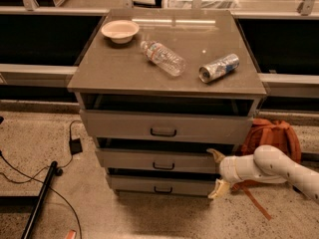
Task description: Open middle drawer
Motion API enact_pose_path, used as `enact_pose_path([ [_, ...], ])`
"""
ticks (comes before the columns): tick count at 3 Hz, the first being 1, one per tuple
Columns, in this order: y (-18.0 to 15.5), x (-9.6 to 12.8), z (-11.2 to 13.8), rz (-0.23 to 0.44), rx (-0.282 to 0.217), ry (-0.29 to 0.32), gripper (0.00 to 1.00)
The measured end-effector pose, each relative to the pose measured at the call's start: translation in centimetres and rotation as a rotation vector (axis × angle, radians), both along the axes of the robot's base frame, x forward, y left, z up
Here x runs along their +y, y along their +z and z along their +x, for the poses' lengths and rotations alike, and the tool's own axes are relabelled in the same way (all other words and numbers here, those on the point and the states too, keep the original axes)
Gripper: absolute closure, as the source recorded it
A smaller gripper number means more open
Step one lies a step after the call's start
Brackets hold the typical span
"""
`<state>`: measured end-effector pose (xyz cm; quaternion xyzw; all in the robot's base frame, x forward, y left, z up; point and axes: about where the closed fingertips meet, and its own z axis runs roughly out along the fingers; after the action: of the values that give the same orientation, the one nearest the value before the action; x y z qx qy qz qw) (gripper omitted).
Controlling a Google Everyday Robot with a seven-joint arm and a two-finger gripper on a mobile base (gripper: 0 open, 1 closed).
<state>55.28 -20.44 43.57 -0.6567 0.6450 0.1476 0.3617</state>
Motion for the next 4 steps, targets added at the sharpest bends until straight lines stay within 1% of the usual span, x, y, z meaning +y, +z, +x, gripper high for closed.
enact_pose_path([
  [1,0.0,-0.2,1.4,-0.029,0.001,-0.013,0.00],
  [2,-0.5,-0.2,2.5,-0.084,0.032,-0.014,0.06],
  [3,-0.6,-0.1,2.6,-0.118,0.051,-0.016,0.10],
  [4,-0.8,-0.1,2.2,-0.144,0.069,-0.017,0.18],
])
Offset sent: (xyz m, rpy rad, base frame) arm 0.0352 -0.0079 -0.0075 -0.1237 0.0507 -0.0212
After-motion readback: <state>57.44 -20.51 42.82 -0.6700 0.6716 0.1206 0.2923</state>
